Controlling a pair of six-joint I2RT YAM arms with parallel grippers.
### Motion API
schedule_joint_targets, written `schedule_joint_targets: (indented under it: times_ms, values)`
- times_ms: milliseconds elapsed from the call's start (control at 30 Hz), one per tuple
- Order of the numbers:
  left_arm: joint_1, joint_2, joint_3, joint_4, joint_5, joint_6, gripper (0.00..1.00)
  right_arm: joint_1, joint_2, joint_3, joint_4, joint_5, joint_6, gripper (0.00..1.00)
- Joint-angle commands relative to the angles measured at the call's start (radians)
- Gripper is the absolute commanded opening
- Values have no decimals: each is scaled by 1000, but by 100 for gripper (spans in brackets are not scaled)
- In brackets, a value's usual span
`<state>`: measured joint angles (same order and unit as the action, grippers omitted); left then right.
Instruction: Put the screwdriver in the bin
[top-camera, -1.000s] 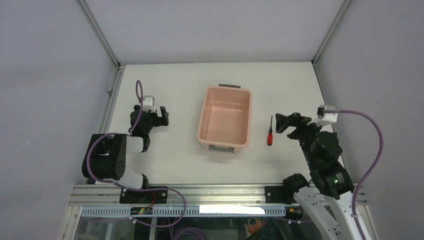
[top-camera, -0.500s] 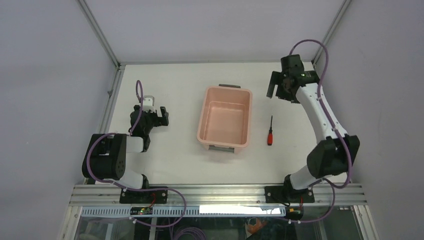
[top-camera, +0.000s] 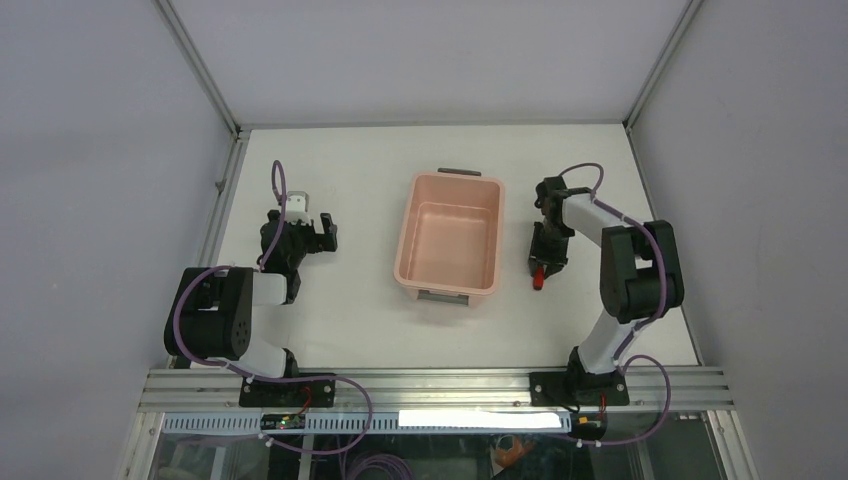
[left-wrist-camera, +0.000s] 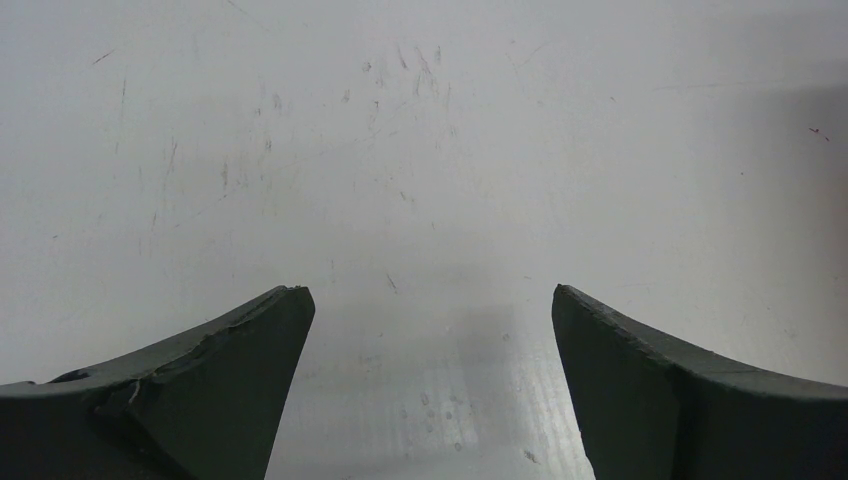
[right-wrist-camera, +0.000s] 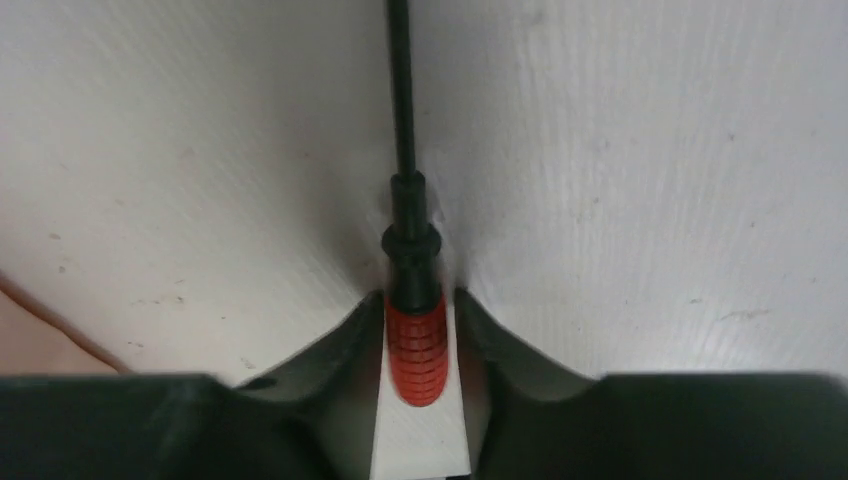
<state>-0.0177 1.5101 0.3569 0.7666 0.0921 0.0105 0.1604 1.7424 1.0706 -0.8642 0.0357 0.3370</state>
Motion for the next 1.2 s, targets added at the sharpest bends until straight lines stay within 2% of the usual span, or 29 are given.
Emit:
schedule_joint_targets:
  times_ms: [0, 33, 167, 433, 600, 767, 933, 1033, 1167]
  values:
    - [10, -3, 17, 57, 24, -8, 99, -1, 19, -24, 112, 47, 16, 9]
    - [10, -4, 17, 56, 25, -9, 99, -1, 17, -19, 105, 53, 15, 0]
    - [10, -4, 17, 56, 25, -9, 99, 3, -39, 40, 1, 71, 4, 0]
    - [10, -5, 17, 57, 25, -9, 99, 27, -256, 289, -360, 57, -9, 0]
    - [10, -4, 17, 57, 25, -8, 99, 111, -361, 418, -444, 61, 67, 0]
    - [10, -5, 18, 57, 25, -9, 99, 328, -378, 543, -398, 115, 167, 0]
    - [10, -4, 17, 57, 24, -8, 99, 548, -276, 640, -271, 186, 193, 0]
    - [10, -4, 17, 57, 24, -9, 99, 607, -174, 656, -193, 194, 192, 0]
    - [10, -4, 17, 57, 24, -9, 99, 618, -58, 616, -124, 182, 213, 0]
